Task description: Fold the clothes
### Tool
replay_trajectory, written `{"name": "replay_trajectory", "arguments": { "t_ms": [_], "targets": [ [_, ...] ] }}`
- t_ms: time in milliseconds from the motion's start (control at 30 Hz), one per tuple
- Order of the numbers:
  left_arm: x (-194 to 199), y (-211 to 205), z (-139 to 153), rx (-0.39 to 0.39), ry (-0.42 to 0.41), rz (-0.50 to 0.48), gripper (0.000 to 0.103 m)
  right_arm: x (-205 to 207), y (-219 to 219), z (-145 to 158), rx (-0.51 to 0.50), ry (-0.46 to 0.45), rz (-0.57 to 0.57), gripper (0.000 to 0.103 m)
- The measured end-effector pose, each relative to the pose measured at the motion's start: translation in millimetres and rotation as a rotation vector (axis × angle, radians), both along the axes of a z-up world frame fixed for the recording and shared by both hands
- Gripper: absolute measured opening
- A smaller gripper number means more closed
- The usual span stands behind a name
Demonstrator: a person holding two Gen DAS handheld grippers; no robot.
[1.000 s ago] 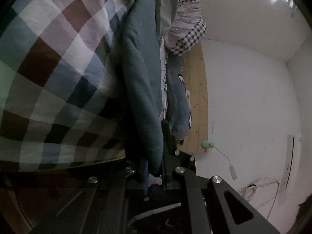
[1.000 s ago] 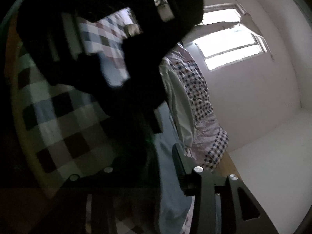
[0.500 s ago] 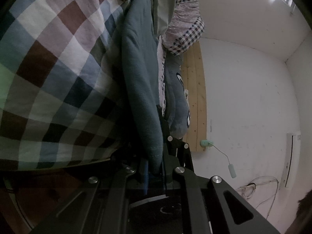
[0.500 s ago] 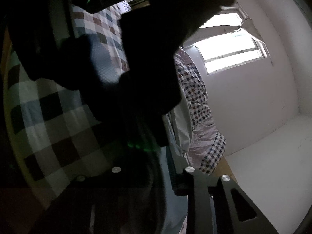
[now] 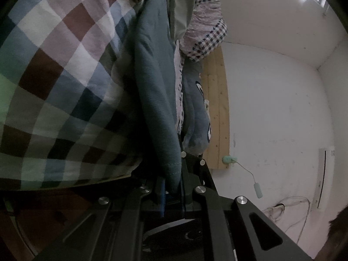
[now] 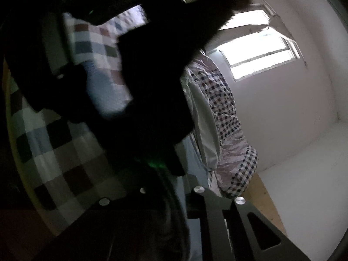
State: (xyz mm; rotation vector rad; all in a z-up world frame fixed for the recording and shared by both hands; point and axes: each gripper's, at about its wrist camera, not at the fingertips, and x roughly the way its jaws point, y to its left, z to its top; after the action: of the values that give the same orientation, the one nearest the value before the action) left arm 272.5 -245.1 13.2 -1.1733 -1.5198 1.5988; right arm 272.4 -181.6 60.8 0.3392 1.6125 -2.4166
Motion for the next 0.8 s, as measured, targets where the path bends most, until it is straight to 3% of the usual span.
{"name": "replay_trajectory", "arguments": {
  "t_ms": [33,100,167,267,333,500,800],
  "targets": [
    [-0.6,-1.5,2.8,-0.008,0.004,0.000,0.015,-2.3,0.6,4.7,-0.019,-0.005,-0.003,0.007],
    [-2.7,-5.7,9.5,-0.036,0.013,0.007,0.050,-7.8,2.2,14.8,-0.057,-0.016,-0.009,0.006],
    [-6.3,-11.8,18.6,-0.063,0.036,0.029,0.065,-13.3,4.5,25.1,-0.097,-0.021,-0.019,0.006],
    [-20.4,-18.9,31.2,-0.088,0.056,0.051,0.072,18.2,4.1,22.5,-0.157,-0.034,-0.031,0.006],
    [-37.4,-20.7,36.7,-0.114,0.060,0.055,0.073,-1.2,21.2,37.2,-0.205,-0.051,-0.039,0.006],
    [-98.0,-26.6,43.3,-0.192,0.062,0.052,0.073,10.2,38.8,59.7,-0.307,-0.081,-0.055,0.006],
    [-206.2,-50.5,17.4,-0.261,0.020,0.072,0.071,2.3,53.7,85.8,-0.442,-0.119,-0.054,0.006]
  ]
}}
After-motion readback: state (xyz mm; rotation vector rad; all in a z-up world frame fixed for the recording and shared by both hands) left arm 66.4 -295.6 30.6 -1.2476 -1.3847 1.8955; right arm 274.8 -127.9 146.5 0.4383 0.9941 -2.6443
